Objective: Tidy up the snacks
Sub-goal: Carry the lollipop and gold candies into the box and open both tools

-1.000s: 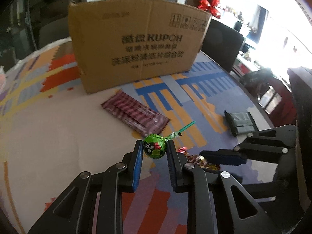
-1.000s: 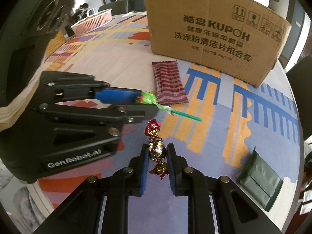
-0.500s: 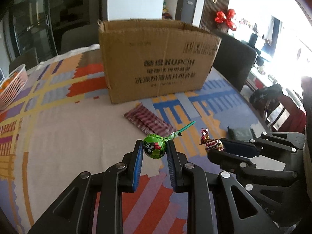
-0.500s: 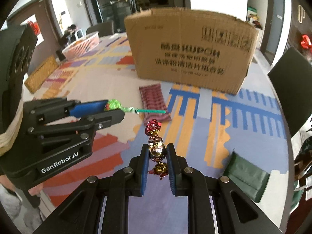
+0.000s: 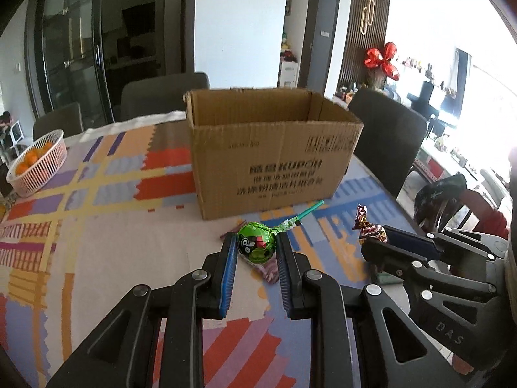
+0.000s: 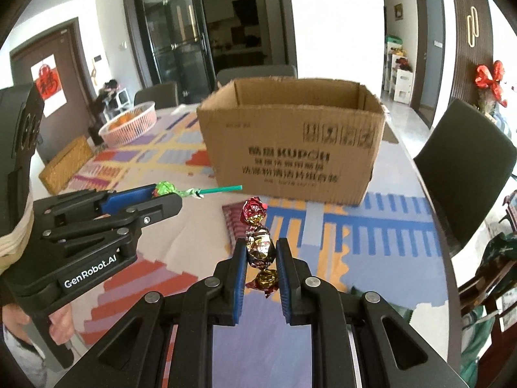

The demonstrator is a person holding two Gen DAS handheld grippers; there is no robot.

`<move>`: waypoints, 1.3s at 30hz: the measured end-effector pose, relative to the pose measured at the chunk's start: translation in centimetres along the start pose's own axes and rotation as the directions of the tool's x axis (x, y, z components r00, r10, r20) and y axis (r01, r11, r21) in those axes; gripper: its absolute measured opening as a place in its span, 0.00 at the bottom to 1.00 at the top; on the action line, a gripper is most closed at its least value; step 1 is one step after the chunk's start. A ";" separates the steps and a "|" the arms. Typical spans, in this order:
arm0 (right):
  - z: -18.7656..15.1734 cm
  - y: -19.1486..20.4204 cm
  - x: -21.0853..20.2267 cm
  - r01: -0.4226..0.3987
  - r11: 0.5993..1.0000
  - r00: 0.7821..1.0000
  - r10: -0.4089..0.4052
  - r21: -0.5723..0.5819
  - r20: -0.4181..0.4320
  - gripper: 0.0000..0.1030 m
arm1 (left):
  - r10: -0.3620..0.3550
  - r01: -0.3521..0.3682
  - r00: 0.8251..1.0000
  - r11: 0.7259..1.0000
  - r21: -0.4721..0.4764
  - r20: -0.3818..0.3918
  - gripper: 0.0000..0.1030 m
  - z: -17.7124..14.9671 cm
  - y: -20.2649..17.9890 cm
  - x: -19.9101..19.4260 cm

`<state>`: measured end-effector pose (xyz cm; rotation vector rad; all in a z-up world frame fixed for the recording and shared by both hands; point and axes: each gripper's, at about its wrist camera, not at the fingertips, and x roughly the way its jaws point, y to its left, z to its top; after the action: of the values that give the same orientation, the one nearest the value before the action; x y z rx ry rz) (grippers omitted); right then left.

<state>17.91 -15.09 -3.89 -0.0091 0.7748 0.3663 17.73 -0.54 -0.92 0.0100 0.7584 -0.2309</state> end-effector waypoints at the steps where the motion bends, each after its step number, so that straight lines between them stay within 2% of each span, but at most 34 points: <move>1: 0.2 -0.1 -0.2 0.002 1.000 1.000 -0.002 0.001 0.008 0.19 | 0.000 0.000 1.000 1.000 0.001 0.007 0.24 0.3 -0.1 -0.2; 10: 2.6 -1.0 -1.8 0.034 0.999 0.995 -0.035 0.012 0.096 0.19 | -0.016 0.017 0.997 1.000 -0.008 0.081 0.24 3.3 -0.3 -1.9; 16: 5.0 -1.5 -2.9 0.040 0.999 0.986 -0.043 0.023 0.163 0.19 | -0.003 0.003 0.991 1.000 0.002 0.137 0.24 6.1 -0.6 -2.6; 24: 8.9 -1.9 -3.8 0.051 0.999 0.970 -0.053 0.013 0.239 0.19 | -0.006 0.005 0.986 1.000 0.003 0.166 0.24 9.3 -0.4 -2.4; 32: 12.1 -2.1 -3.0 0.079 0.997 0.963 -0.076 -0.001 0.260 0.19 | -0.006 0.008 0.985 1.000 -0.013 0.171 0.24 12.2 0.7 -0.9; 39: 14.3 -3.3 -0.7 0.097 0.994 0.965 -0.105 0.045 0.239 0.19 | 0.007 -0.003 0.990 1.000 -0.027 0.144 0.24 14.0 1.6 1.3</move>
<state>28.25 -16.38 6.42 0.0266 0.5374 0.2522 28.51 -0.54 8.31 -0.0300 0.6178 -0.2146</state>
